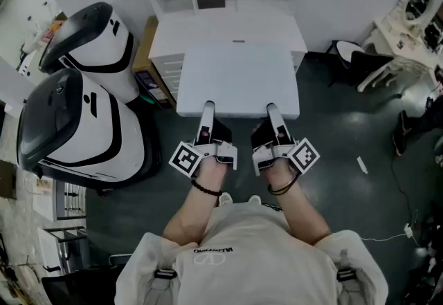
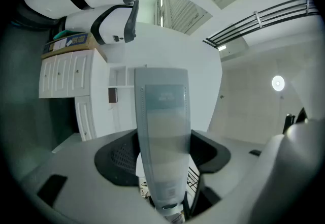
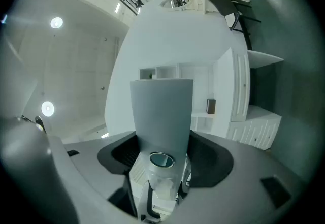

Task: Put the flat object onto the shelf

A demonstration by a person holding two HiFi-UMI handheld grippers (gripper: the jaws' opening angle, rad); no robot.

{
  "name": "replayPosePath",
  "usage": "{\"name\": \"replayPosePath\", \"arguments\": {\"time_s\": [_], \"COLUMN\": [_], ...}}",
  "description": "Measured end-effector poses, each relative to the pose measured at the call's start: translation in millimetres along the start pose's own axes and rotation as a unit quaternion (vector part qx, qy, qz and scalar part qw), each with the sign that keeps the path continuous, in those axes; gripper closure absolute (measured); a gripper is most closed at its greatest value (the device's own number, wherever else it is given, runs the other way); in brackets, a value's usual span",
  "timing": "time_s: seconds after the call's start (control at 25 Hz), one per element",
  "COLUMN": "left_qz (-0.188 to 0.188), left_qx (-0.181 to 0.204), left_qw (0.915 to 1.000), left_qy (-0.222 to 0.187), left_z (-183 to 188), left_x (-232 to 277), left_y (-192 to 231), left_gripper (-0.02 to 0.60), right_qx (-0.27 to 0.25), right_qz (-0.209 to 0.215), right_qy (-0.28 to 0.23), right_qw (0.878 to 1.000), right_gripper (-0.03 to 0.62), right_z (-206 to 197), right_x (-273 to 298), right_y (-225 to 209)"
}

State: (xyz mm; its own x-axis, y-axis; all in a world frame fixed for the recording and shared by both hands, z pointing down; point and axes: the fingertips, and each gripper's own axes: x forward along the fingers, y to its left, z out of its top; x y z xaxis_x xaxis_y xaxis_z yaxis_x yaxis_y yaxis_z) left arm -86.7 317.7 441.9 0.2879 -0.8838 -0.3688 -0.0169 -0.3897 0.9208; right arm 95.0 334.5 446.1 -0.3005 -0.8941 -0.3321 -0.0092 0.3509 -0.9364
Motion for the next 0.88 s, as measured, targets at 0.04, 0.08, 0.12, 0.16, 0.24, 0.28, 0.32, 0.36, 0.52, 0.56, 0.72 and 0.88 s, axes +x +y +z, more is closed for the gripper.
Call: {"name": "replayPosePath", "arguments": {"time_s": [0.04,0.08,0.12,0.16,0.24,0.28,0.32,0.36,0.52,0.56,0.72,0.88], "left_qz": [0.0,-0.001,-0.001,0.0,0.0,0.0,0.0,0.0,-0.002,-0.002,-0.006,-0.003], "left_qx": [-0.001,-0.002,-0.002,-0.003,-0.004,-0.005,-0.006,-0.006,-0.013,-0.015,-0.018,-0.018], "left_qw": [1.0,1.0,1.0,1.0,1.0,1.0,1.0,1.0,0.9999,0.9999,0.9997,0.9997], "left_qy": [0.0,0.0,0.001,0.001,0.002,0.003,0.004,0.005,0.007,0.008,0.012,0.019], "left_z": [0.3,0.6,0.8,1.0,1.3,1.2,1.2,1.9,16.7,21.3,36.6,48.4], "left_x": [0.0,0.0,0.0,0.0,0.1,0.2,0.1,0.0,-2.1,-2.5,-2.3,1.4], "left_y": [-0.3,-0.5,-0.4,0.0,1.7,2.5,3.2,3.8,5.9,7.1,12.1,17.5], "left_gripper": [0.291,0.291,0.291,0.291,0.291,0.291,0.29,0.291,0.291,0.29,0.29,0.29], "right_qx": [0.001,0.001,0.001,-0.001,-0.004,-0.006,-0.007,-0.009,-0.016,-0.017,-0.018,-0.013], "right_qz": [0.001,0.002,0.002,0.002,0.002,0.001,0.0,0.0,-0.003,-0.004,-0.002,-0.009], "right_qy": [0.0,-0.001,-0.001,-0.001,-0.003,-0.004,-0.006,-0.007,-0.006,-0.007,-0.014,-0.02], "right_qw": [1.0,1.0,1.0,1.0,1.0,1.0,1.0,1.0,1.0,1.0,1.0,1.0], "right_gripper": [0.299,0.299,0.299,0.299,0.295,0.292,0.292,0.292,0.293,0.293,0.293,0.293], "right_z": [-0.6,-1.1,-1.4,-1.6,-1.4,-1.0,-0.9,-1.5,-15.3,-19.5,-33.8,-43.7], "right_x": [0.2,0.4,0.6,0.7,1.0,0.9,0.8,1.0,6.8,8.8,15.9,20.5], "right_y": [0.8,1.4,1.8,1.8,1.3,0.9,0.6,0.2,-0.6,-1.0,-1.3,-8.2]}}
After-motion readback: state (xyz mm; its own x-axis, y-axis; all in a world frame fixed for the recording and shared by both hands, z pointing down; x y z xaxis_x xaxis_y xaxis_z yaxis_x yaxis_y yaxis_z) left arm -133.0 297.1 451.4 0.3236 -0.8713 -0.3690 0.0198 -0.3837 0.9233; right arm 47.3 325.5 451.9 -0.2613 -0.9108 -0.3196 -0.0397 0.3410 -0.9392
